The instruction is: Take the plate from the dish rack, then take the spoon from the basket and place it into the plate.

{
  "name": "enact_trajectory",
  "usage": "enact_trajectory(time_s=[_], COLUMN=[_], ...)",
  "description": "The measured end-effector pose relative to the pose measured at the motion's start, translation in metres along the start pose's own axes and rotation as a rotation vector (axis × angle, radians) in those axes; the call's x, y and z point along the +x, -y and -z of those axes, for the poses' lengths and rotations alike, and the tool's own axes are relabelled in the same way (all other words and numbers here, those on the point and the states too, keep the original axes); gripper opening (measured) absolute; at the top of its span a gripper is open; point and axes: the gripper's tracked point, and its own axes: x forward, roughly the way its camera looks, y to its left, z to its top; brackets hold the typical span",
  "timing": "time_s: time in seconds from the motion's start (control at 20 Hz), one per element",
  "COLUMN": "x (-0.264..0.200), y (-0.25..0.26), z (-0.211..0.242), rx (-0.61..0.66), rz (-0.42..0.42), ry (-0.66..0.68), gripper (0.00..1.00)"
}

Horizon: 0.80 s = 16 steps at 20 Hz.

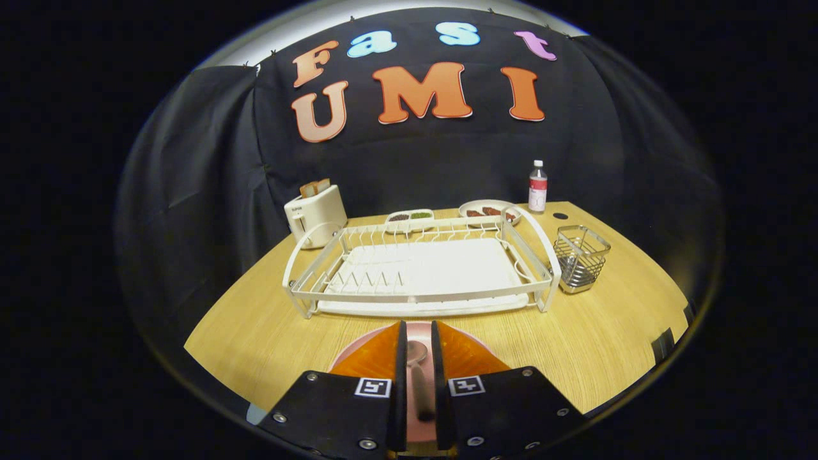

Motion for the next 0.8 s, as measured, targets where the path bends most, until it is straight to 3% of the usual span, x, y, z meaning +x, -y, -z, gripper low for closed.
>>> enact_trajectory(time_s=[0.1, 0.15, 0.35, 0.45, 0.8], x=[0.001, -0.001, -0.002, -0.001, -0.004], y=[0.002, 0.002, 0.008, 0.012, 0.026], z=[0.008, 0.007, -0.010, -0.022, -0.074], rx=[-0.002, -0.004, -0.035, -0.045, -0.061], rz=[0.009, 0.011, 0.027, 0.033, 0.053], ry=[-0.027, -0.026, -0.003, 0.015, 0.062], gripper=[0.28, 0.48, 0.90, 0.98, 0.98])
